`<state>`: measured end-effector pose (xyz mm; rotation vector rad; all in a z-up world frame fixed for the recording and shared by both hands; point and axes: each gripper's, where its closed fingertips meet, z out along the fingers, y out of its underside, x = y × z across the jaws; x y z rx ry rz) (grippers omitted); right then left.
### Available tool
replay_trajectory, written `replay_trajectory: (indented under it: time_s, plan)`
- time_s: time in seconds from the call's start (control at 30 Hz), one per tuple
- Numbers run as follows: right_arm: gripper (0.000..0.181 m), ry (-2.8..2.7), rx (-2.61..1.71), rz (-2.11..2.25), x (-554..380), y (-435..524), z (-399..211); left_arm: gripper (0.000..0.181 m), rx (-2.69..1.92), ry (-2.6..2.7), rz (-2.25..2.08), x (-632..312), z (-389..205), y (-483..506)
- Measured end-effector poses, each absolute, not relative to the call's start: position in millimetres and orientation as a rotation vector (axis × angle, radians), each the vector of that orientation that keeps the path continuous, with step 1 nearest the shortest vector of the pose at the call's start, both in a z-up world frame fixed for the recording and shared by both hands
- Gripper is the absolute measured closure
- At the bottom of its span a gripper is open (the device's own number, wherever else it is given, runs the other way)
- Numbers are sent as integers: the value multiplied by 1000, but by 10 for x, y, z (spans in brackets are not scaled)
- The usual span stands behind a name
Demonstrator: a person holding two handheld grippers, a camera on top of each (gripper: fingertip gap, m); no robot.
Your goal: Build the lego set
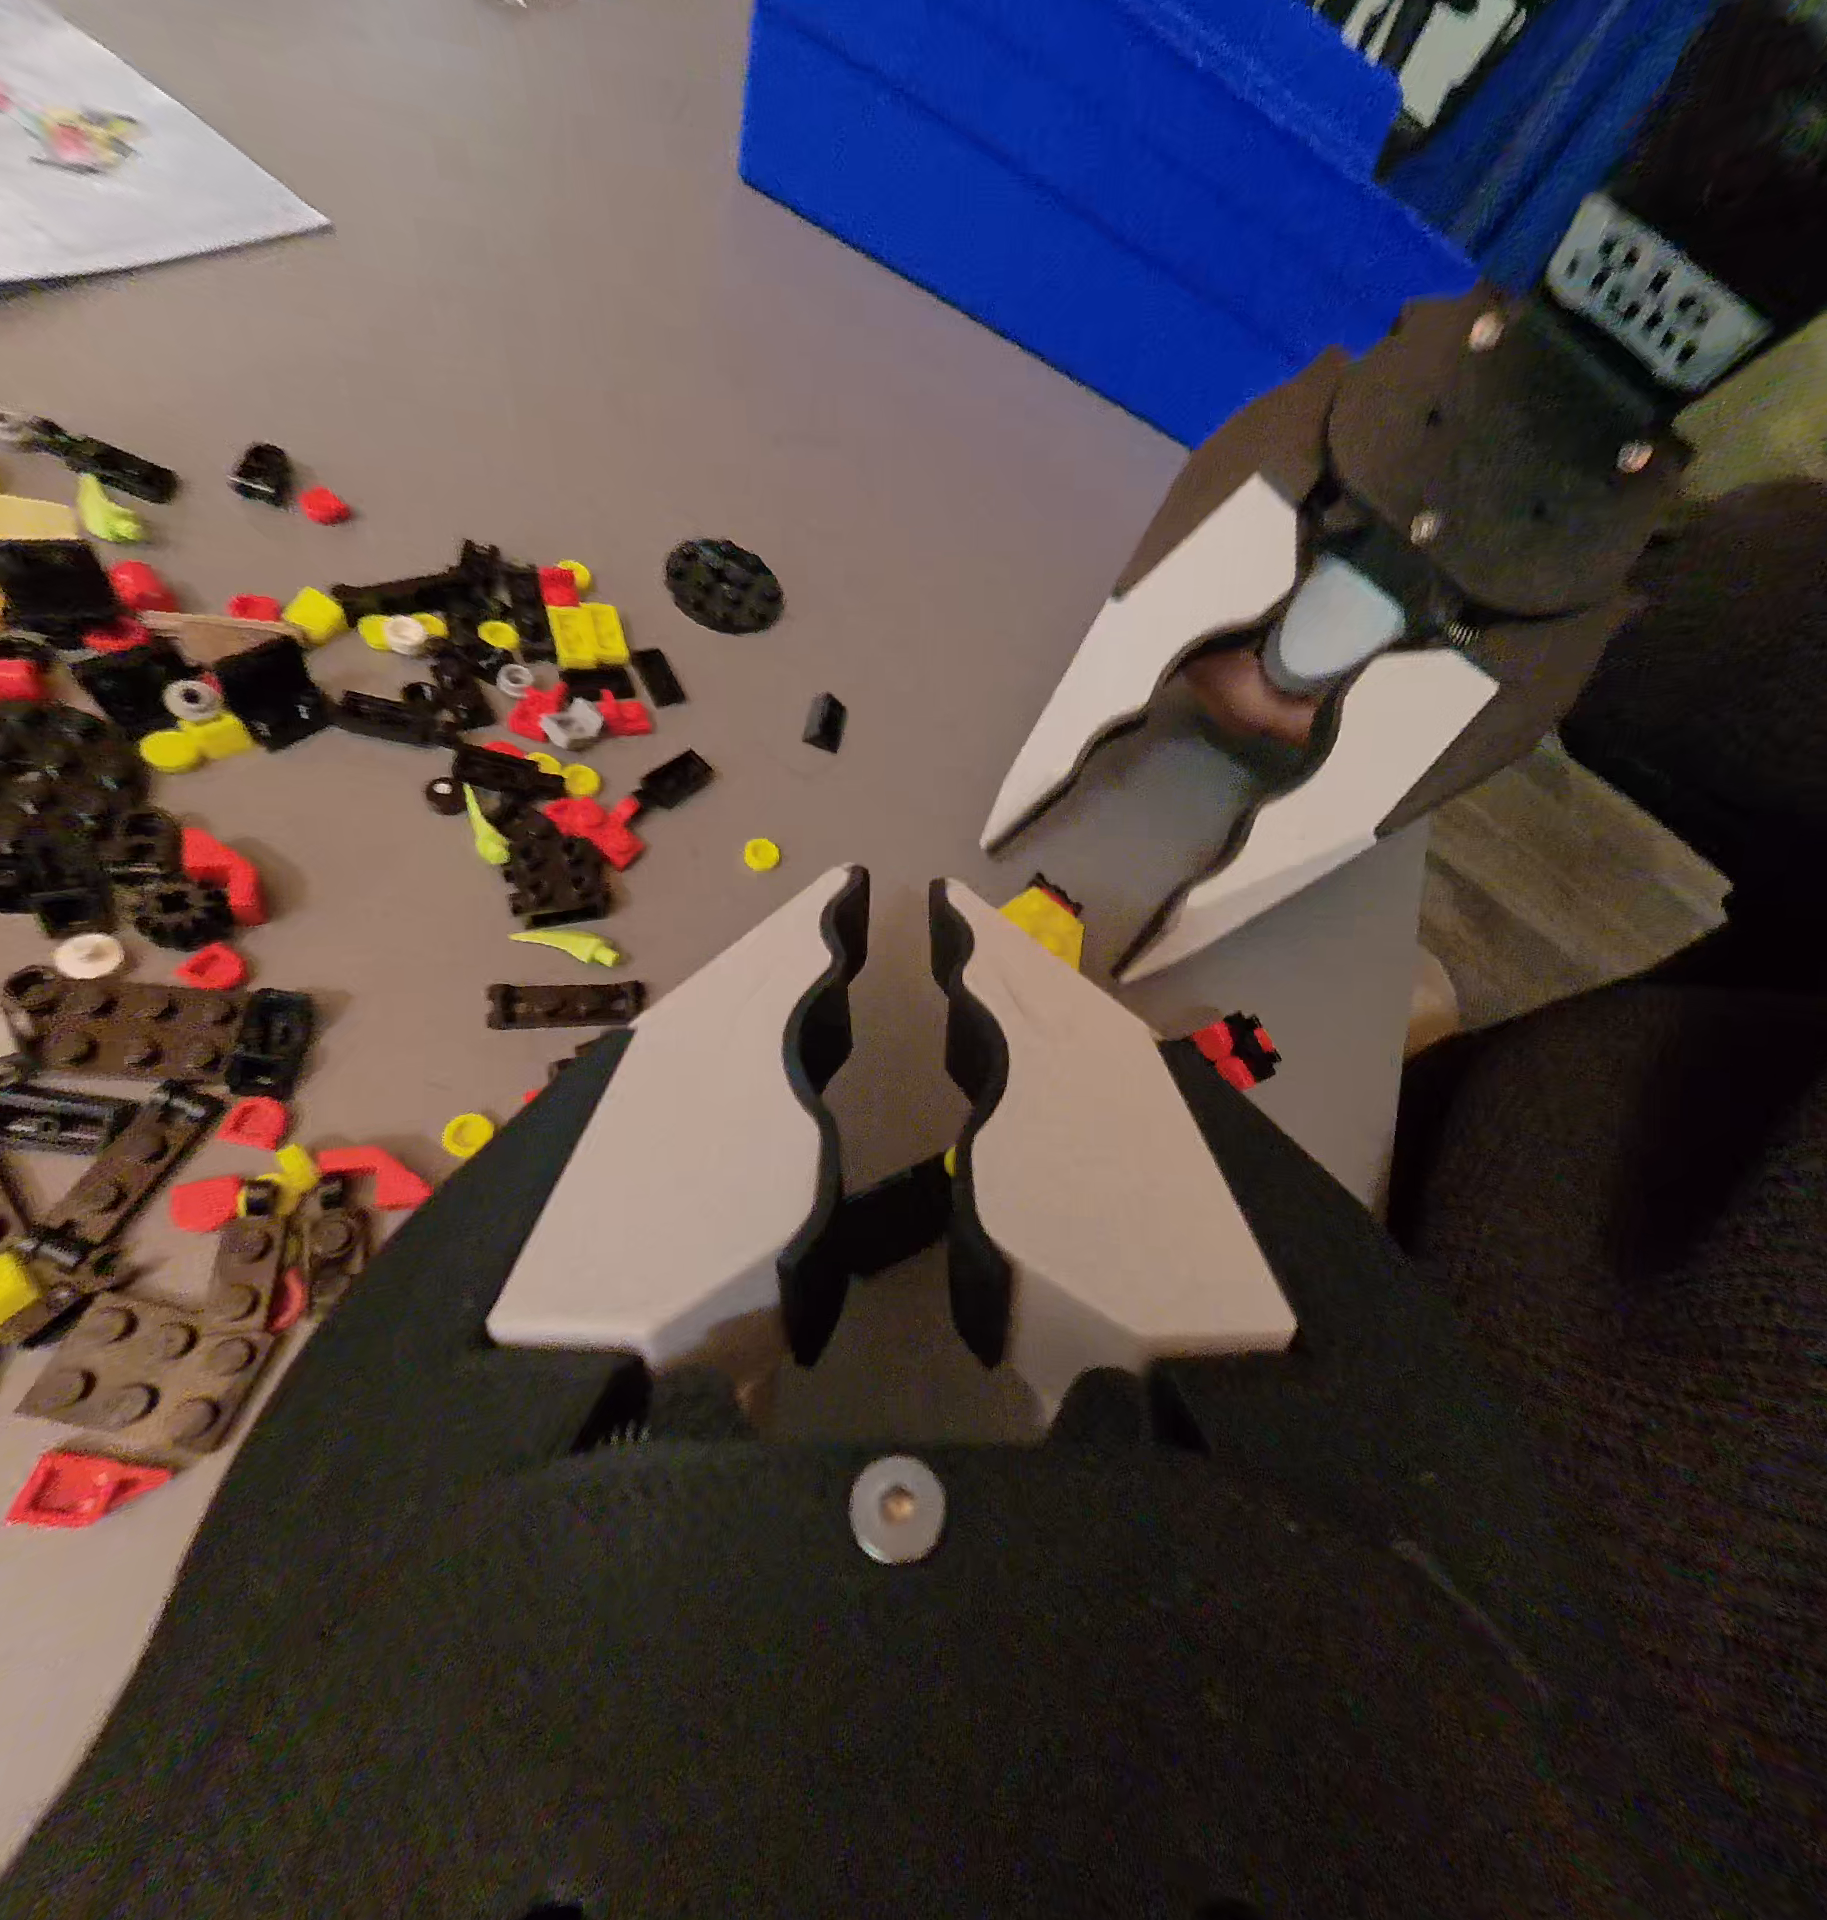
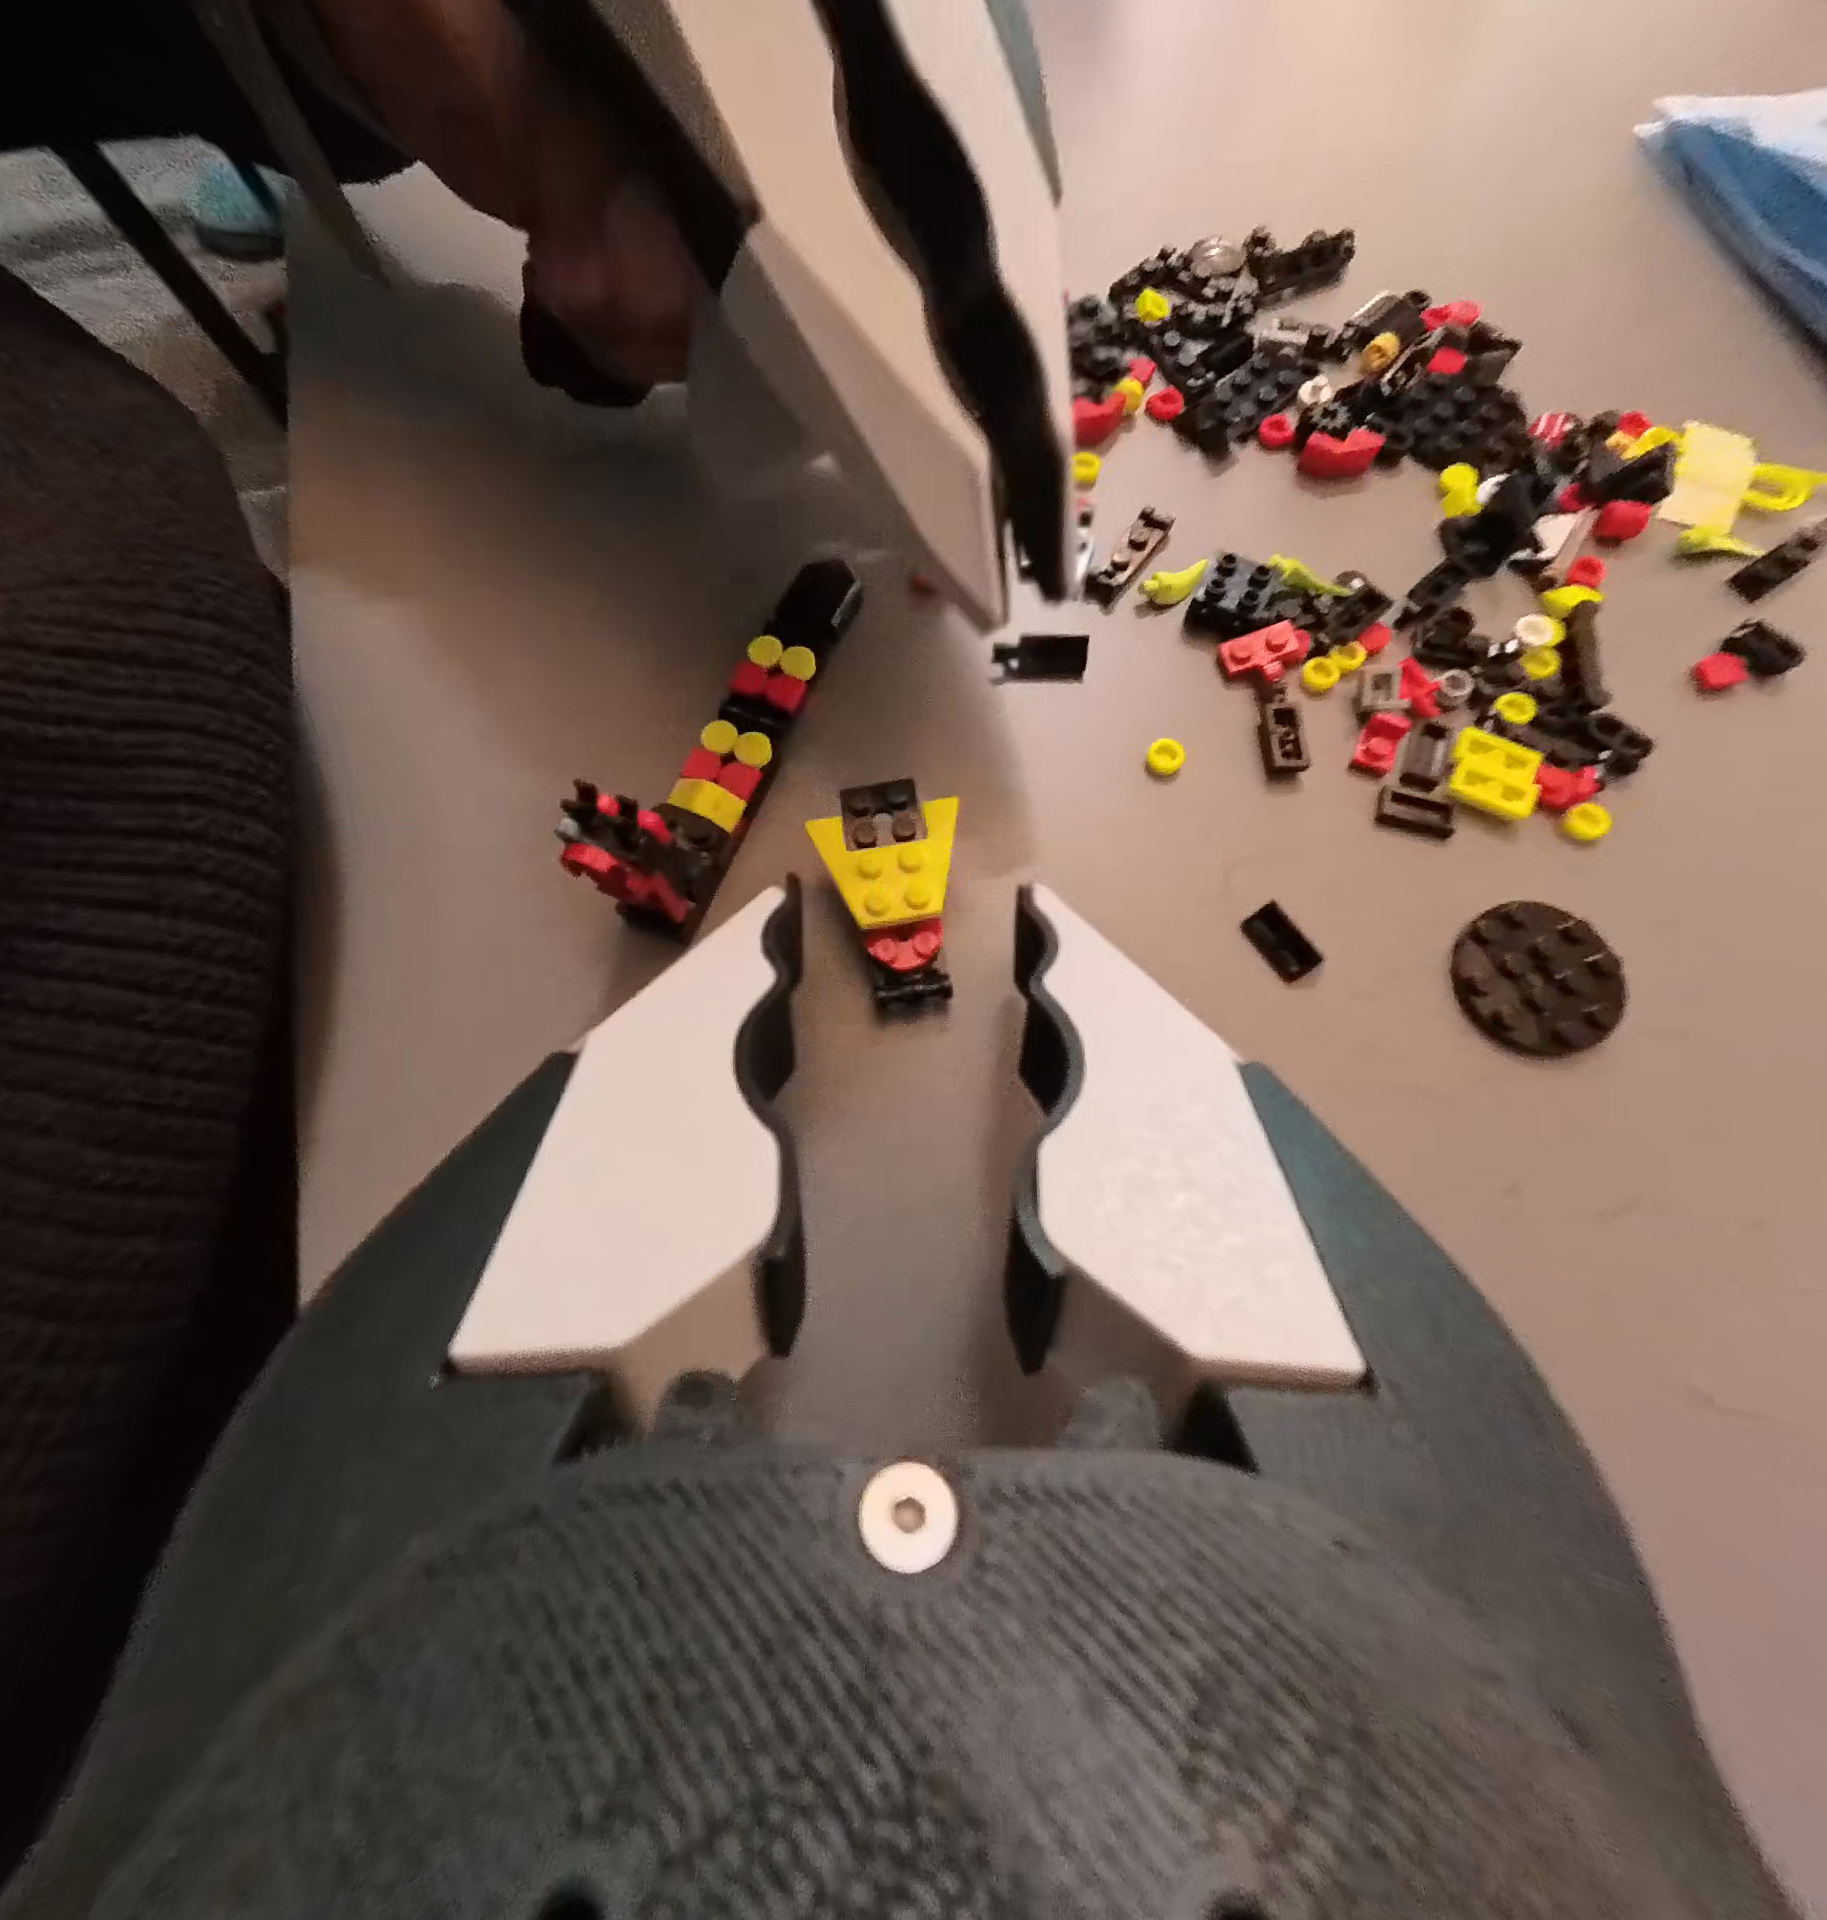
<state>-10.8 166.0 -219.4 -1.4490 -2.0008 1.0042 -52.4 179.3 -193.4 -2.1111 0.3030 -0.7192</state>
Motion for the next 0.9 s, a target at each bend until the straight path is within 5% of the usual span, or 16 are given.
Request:
replay_trajectory:
  time_s: [0.9]
  plan:
    - [162,-1776,-1768,771,34,2050,-2346,170,-2112,145,-687,-627,-1833,1590]
